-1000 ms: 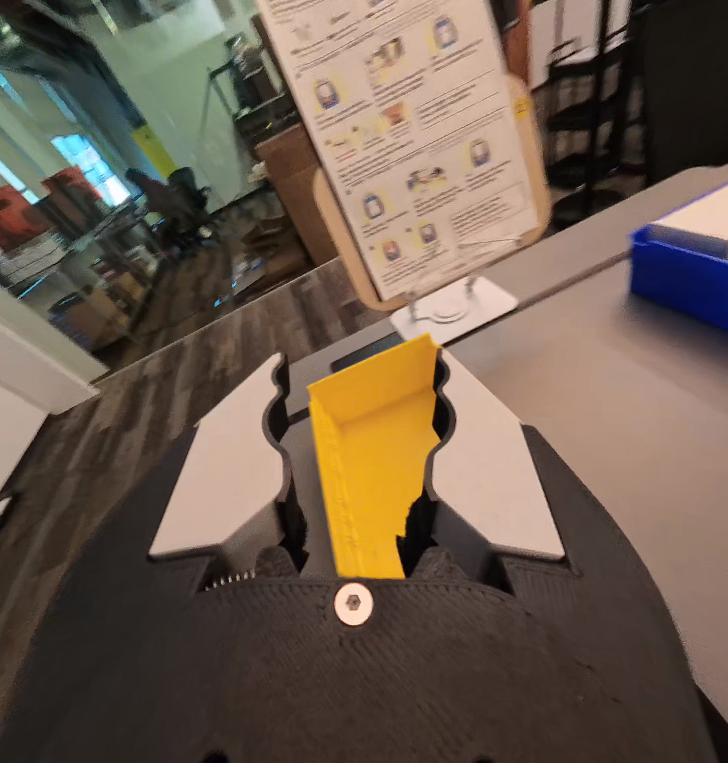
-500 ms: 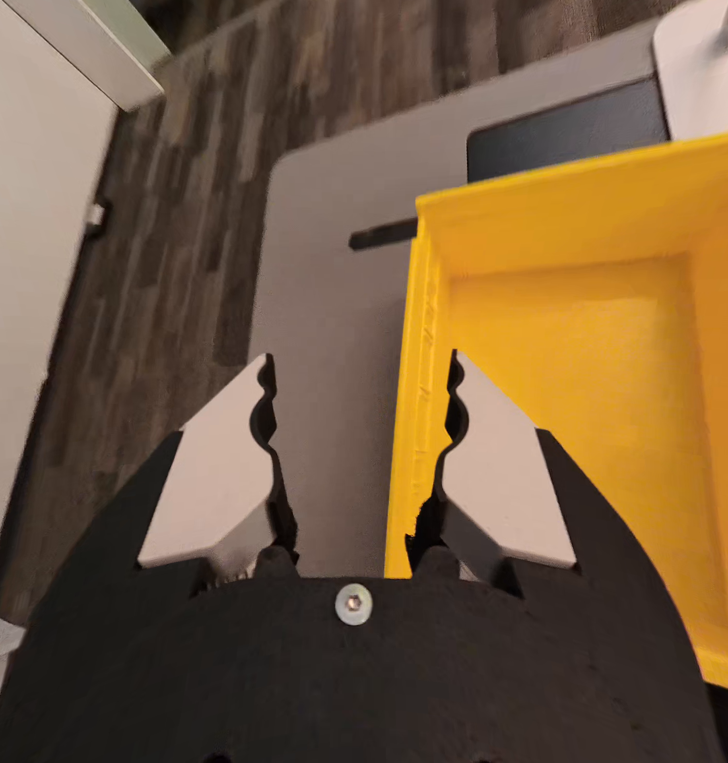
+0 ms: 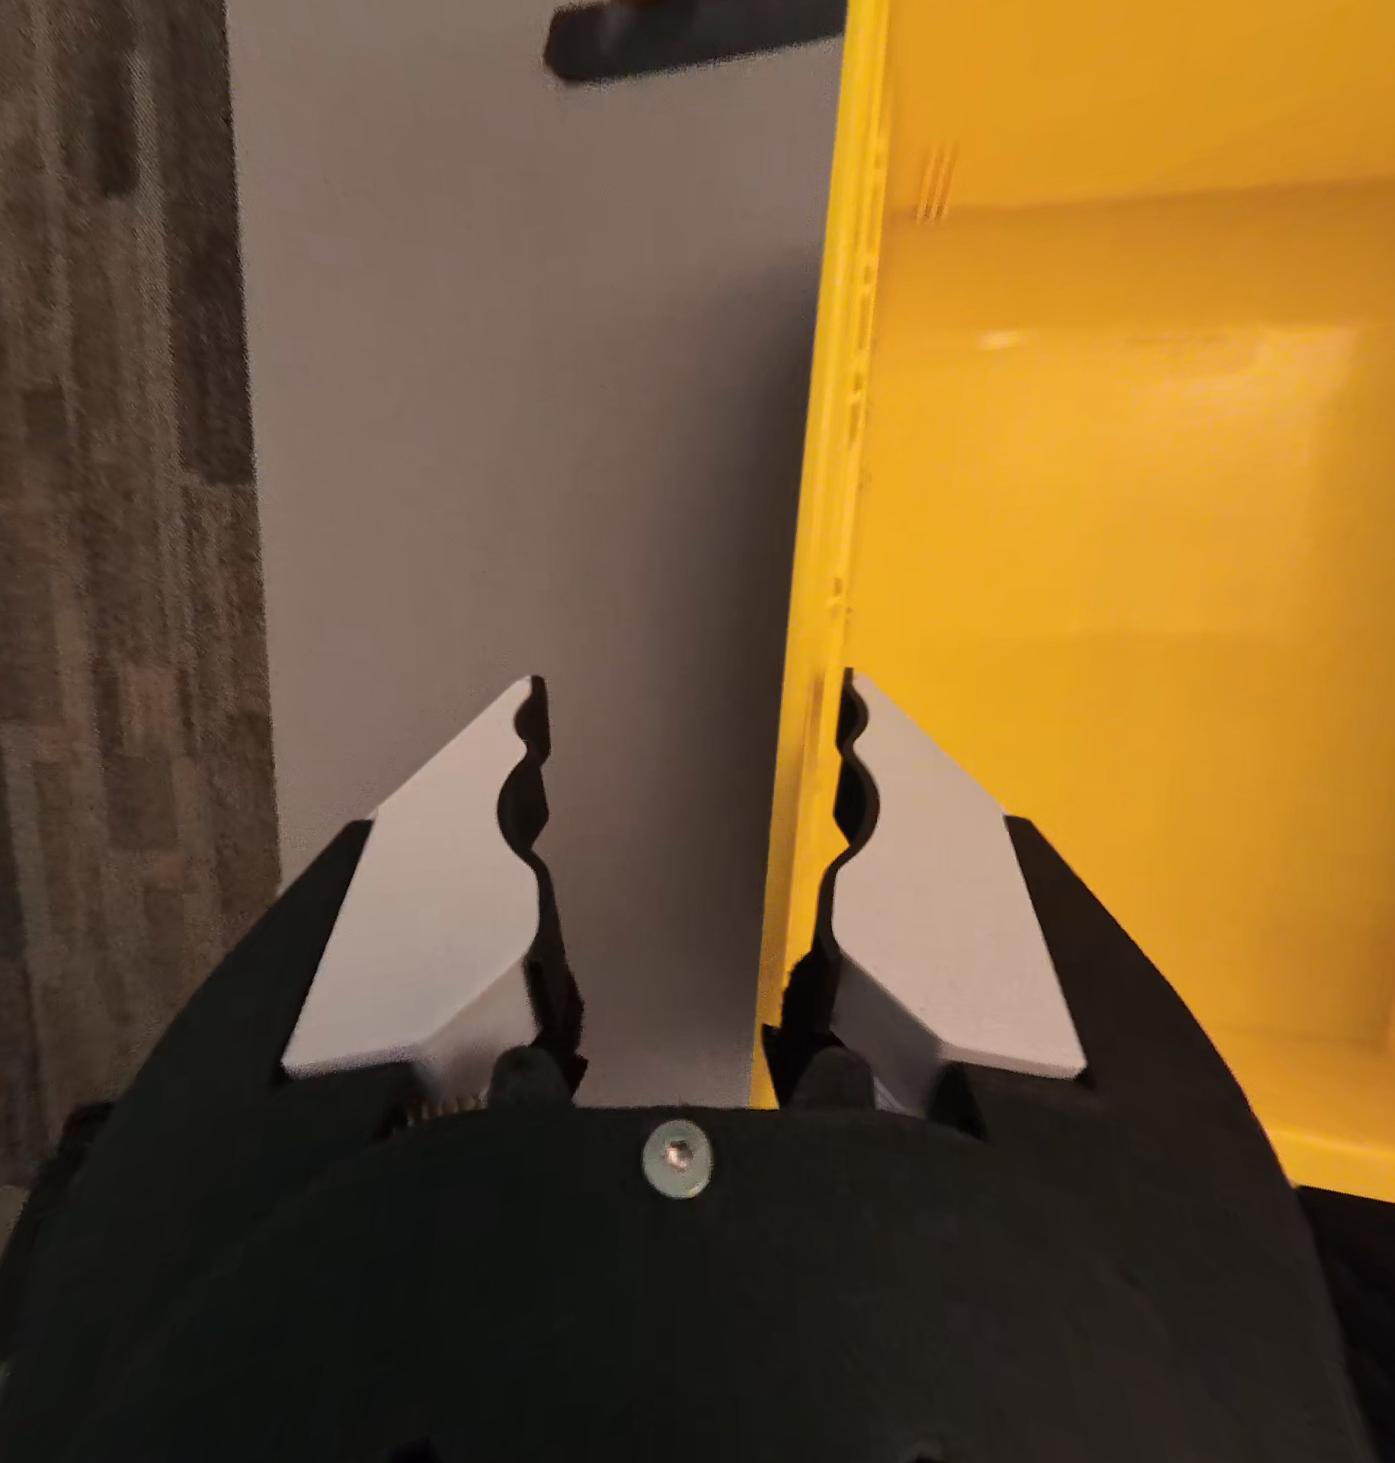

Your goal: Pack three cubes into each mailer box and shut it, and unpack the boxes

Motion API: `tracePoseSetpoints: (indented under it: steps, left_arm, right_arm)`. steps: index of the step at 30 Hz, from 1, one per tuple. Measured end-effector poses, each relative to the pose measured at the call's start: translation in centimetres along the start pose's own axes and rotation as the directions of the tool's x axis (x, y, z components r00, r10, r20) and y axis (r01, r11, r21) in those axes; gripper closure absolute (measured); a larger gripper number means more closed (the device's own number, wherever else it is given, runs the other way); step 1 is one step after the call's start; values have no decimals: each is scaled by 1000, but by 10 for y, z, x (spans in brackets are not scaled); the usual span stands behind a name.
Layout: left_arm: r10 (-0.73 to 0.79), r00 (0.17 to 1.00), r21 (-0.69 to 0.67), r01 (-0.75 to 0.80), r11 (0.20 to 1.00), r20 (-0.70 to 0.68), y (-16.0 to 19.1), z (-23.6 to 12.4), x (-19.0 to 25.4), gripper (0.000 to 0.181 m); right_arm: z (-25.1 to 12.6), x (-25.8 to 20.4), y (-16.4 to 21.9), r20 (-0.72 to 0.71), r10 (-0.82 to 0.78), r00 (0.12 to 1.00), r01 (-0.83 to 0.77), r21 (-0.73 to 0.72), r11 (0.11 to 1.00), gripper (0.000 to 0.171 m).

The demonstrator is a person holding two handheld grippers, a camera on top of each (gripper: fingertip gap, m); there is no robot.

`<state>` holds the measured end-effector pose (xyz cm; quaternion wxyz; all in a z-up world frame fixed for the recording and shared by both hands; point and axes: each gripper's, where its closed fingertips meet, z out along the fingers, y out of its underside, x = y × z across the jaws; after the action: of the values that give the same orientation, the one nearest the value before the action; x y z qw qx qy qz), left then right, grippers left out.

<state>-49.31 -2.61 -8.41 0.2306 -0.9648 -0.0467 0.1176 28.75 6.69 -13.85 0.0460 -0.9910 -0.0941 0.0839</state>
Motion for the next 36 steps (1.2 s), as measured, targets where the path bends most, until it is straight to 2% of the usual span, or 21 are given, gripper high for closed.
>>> tracePoseSetpoints:
  steps: [4, 7, 8, 11, 14, 19, 23, 27, 31, 36]
  left_arm:
    - [-60, 993, -65, 54, 996, -99, 15, 11, 9, 129]
    - [-107, 962, -101, 84, 991, -251, 17, 12, 31, 170]
    - [-93, 955, -110, 64, 992, -281, 18, 12, 37, 178]
    - [-53, 973, -164, 15, 986, -226, 23, 15, 40, 176]
    - [-15, 981, -237, -33, 971, -194, 27, 14, 54, 175]
    - [81, 956, -261, -157, 952, -280, 18, 7, 109, 176]
    - [228, 940, -262, -293, 919, -253, 11, 4, 145, 168]
    - [302, 916, -272, -372, 888, -264, 13, -3, 178, 163]
    - [406, 889, -300, -454, 839, -211, 18, -6, 184, 152]
    - [365, 886, -293, -444, 847, -285, 24, -11, 189, 153]
  right_arm:
    - [3, -4, 0, -51, -1, 999, 0, -16, 1000, 168]
    - [5, -19, -1, 15, 41, 999, -41, -29, 999, 168]
    - [6, -26, -1, 40, 50, 998, -49, -36, 998, 168]
    - [9, -45, -1, 74, 42, 996, -37, -64, 997, 168]
    - [12, -60, -3, 32, 12, 999, -10, -74, 997, 167]
    - [17, -97, 1, -8, -77, 997, 76, -117, 990, 165]
    - [21, -122, 0, -57, -162, 985, 153, -125, 980, 162]
    - [24, -140, -3, -64, -208, 976, 200, -118, 973, 161]
    - [26, -148, -6, -55, -240, 969, 234, -103, 967, 161]
    - [17, -151, -5, 2, -233, 973, 232, -76, 970, 156]
